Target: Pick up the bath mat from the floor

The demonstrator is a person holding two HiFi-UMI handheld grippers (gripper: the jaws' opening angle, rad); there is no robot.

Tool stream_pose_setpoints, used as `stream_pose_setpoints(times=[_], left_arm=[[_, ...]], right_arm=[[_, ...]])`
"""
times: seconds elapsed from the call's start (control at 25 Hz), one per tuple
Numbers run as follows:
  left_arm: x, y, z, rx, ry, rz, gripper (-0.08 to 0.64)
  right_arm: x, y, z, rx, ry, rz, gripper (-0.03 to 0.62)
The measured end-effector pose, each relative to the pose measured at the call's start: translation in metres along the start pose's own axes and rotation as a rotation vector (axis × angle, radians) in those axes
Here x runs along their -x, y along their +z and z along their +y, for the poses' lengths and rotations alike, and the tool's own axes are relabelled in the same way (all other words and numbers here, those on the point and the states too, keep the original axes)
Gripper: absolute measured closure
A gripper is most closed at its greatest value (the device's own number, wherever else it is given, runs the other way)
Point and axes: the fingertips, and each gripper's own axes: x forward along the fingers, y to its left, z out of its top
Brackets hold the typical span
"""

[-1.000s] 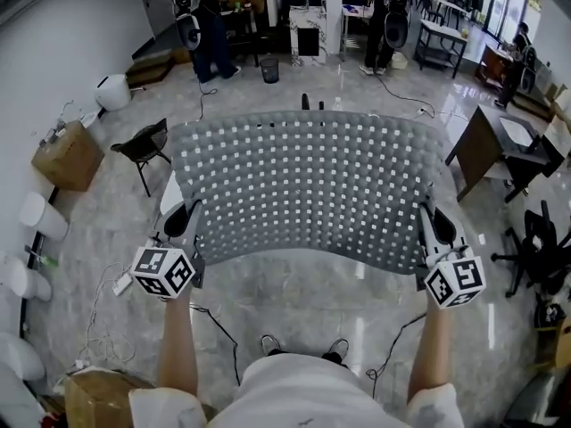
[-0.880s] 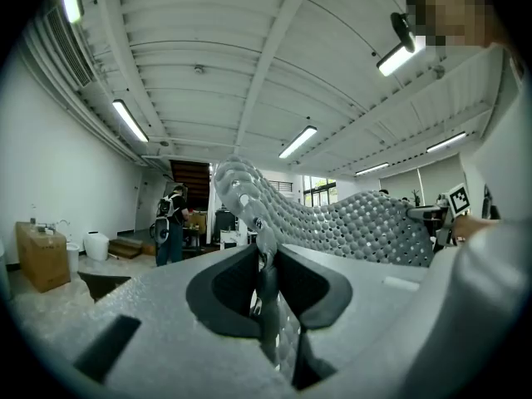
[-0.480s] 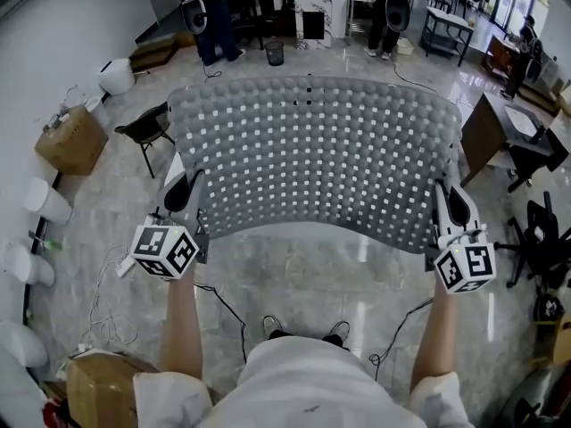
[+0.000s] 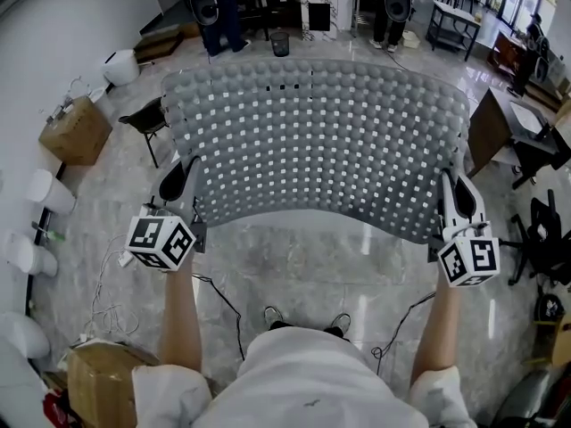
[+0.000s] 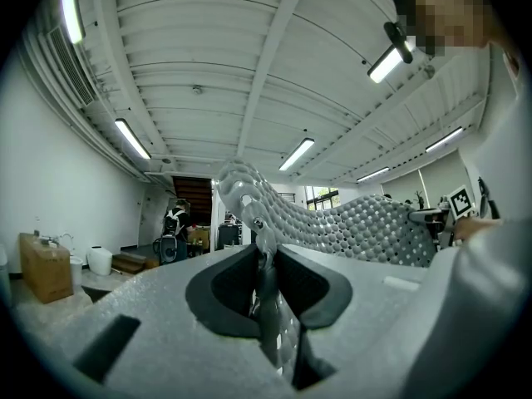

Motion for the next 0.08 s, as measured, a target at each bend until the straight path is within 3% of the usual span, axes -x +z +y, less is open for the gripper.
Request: stream_pose_setpoints(times=[0.08], left_arm=[[0.0005,0.0034,-0.0001,-0.004,0.000,-0.005,0.497]], right_arm=[[0.0012,0.0019,-0.0013,-0.005,-0.007,-0.009,0.549]])
